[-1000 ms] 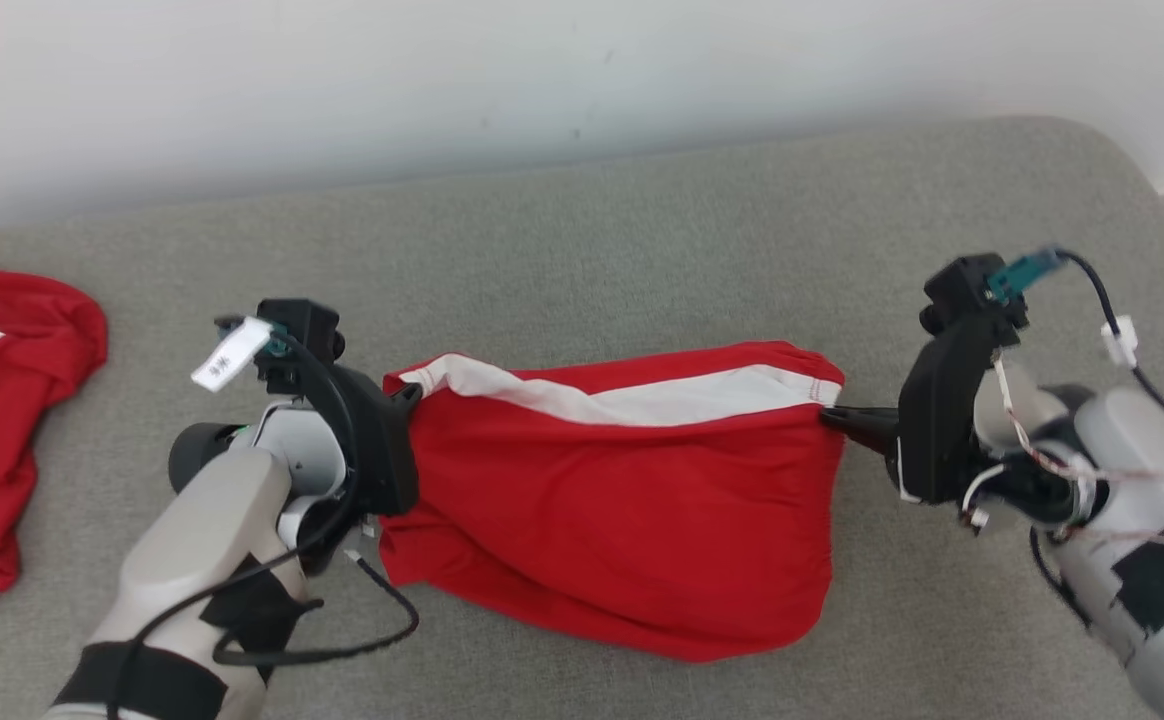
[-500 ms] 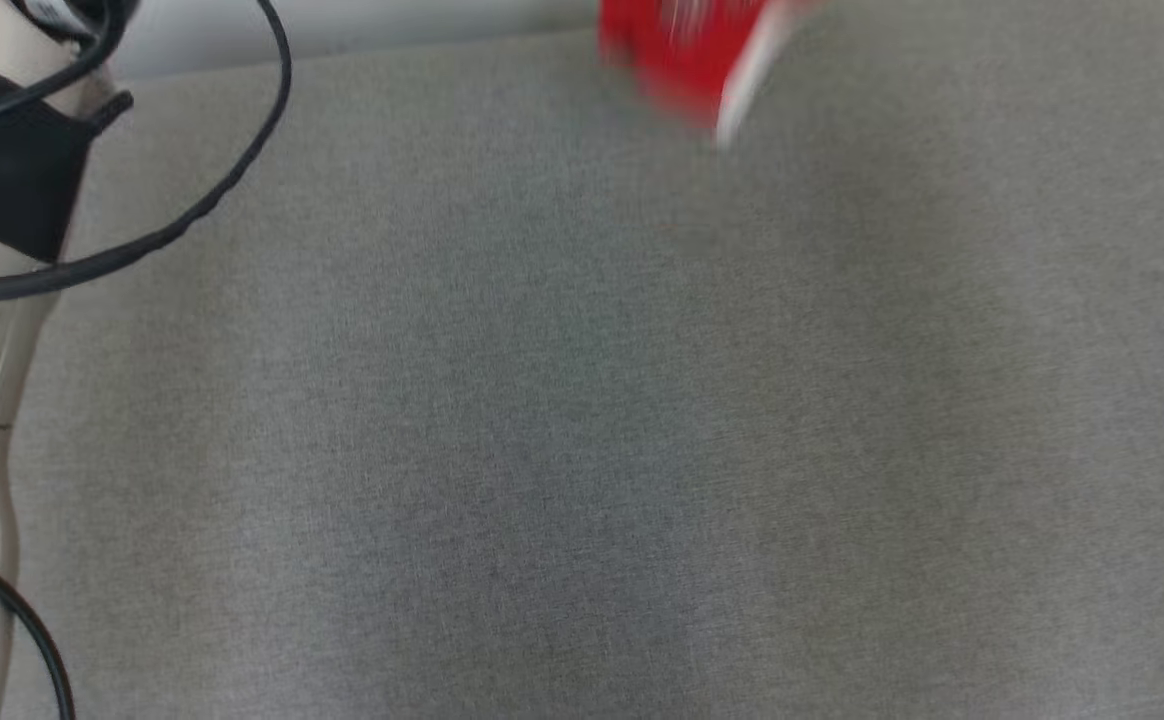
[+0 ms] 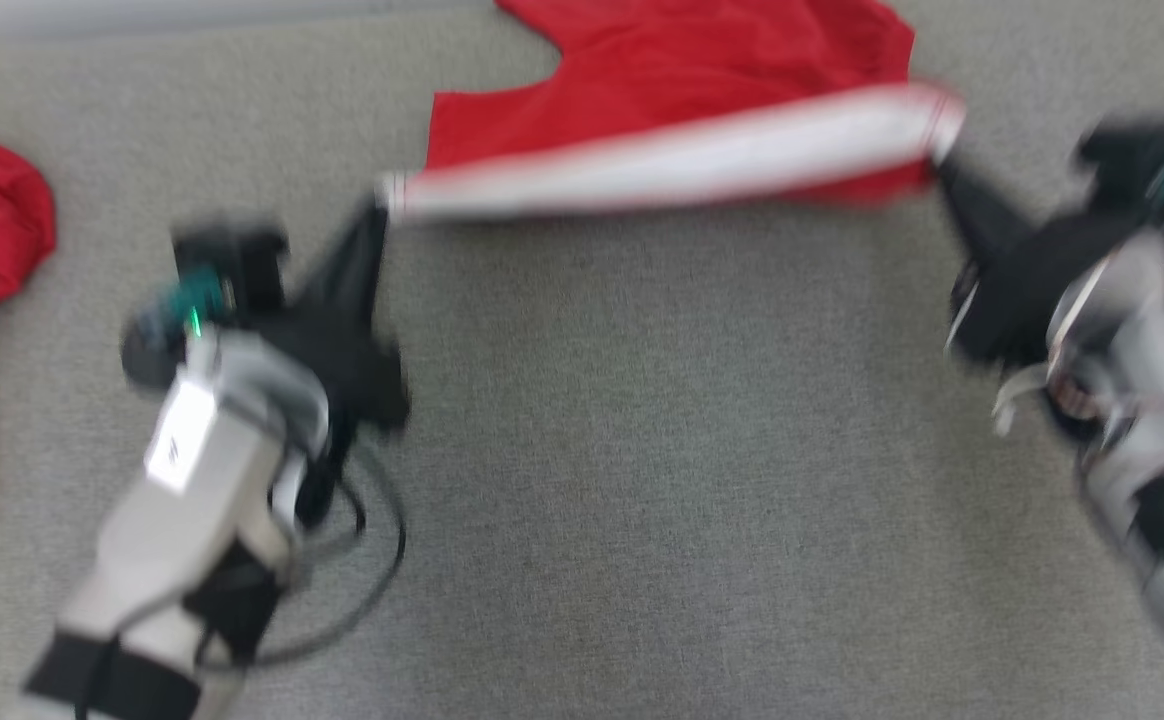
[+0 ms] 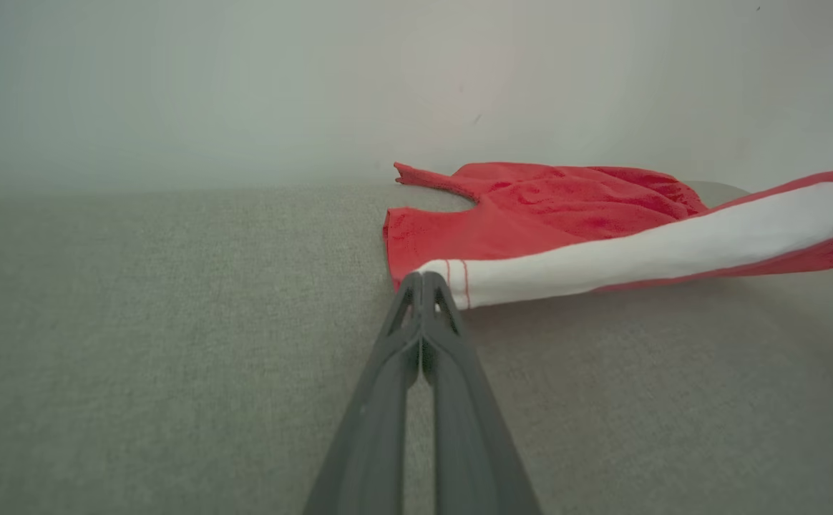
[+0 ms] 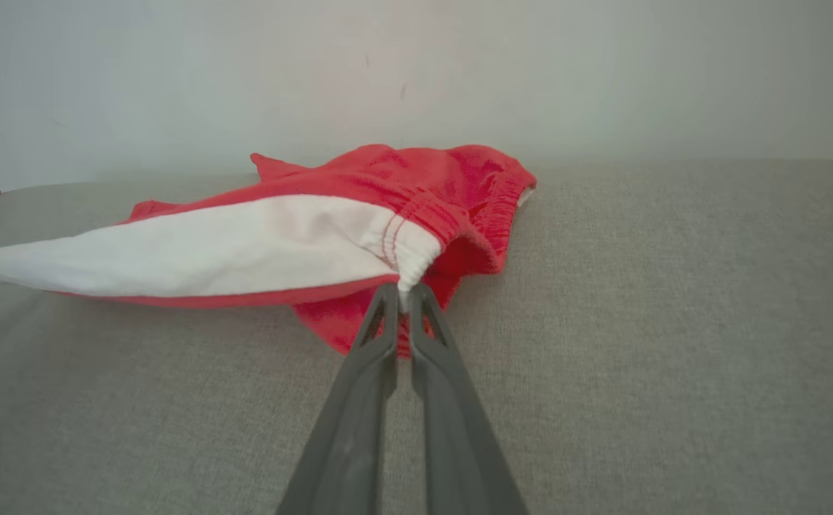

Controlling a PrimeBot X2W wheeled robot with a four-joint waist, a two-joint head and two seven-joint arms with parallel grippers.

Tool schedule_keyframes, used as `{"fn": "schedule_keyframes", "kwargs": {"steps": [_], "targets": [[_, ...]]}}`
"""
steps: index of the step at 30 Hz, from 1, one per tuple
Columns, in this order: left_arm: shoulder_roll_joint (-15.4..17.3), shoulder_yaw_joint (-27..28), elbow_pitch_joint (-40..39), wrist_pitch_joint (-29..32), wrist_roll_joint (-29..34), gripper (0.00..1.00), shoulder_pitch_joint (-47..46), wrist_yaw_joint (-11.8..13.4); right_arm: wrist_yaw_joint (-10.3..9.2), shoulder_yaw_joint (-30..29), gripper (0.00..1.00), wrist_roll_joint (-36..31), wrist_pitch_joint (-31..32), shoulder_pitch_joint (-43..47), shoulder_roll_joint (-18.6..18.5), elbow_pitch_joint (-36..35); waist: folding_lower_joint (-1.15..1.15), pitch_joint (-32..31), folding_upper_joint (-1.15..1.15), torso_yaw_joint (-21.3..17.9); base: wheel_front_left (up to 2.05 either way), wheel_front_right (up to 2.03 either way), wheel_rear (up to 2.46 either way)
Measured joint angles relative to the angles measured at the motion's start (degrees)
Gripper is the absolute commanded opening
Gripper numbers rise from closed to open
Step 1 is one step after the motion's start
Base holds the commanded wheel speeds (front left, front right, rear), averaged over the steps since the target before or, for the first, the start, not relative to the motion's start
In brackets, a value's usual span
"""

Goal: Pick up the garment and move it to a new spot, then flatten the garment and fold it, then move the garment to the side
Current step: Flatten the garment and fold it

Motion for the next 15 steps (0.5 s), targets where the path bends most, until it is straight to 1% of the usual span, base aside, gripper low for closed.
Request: {"fn": "schedule_keyframes", "kwargs": {"steps": [2,4,7,11,12,15], "targets": [[0.7,-1.0,0.4,-0.5,0.0,0.00,3.8,-0.8,0.03,2.2,0.00,0.5,-1.1,3.8,0.0,-0.2,-0.01,-1.3,0.00,0.0,0.00,0.00,0.00],[1.3,-1.7,0.6,-0.5,0.0,0.00,6.9,-1.0,0.05,6.0,0.00,1.4,-1.3,7.2,-0.5,-2.3,-0.01,-2.7,0.00,-0.1,0.00,0.00,0.00],[2.1,-2.7,0.5,-0.6,0.0,0.00,10.2,-1.8,0.07,9.8,0.00,3.4,-1.8,11.7,-1.2,-4.8,-0.02,-5.0,-0.01,-0.1,0.00,0.00,0.00],[2.9,-3.6,0.3,-0.8,-0.4,0.00,14.9,-2.4,0.07,13.3,0.00,5.7,-2.1,16.1,-1.7,-6.5,-0.02,-8.1,-0.02,-0.3,0.00,0.00,0.00],[3.3,-3.9,0.3,-0.7,-0.4,0.00,16.1,-2.9,0.05,13.9,0.00,5.9,-2.4,17.0,-1.9,-6.8,-0.02,-8.9,-0.02,-0.3,0.00,0.00,0.00],[4.3,-4.9,0.4,-0.2,-1.0,0.00,19.9,-3.4,0.07,16.5,0.00,6.5,-2.4,19.1,-3.2,-7.5,-0.02,-11.4,-0.01,-0.5,0.00,0.00,0.00]]}}
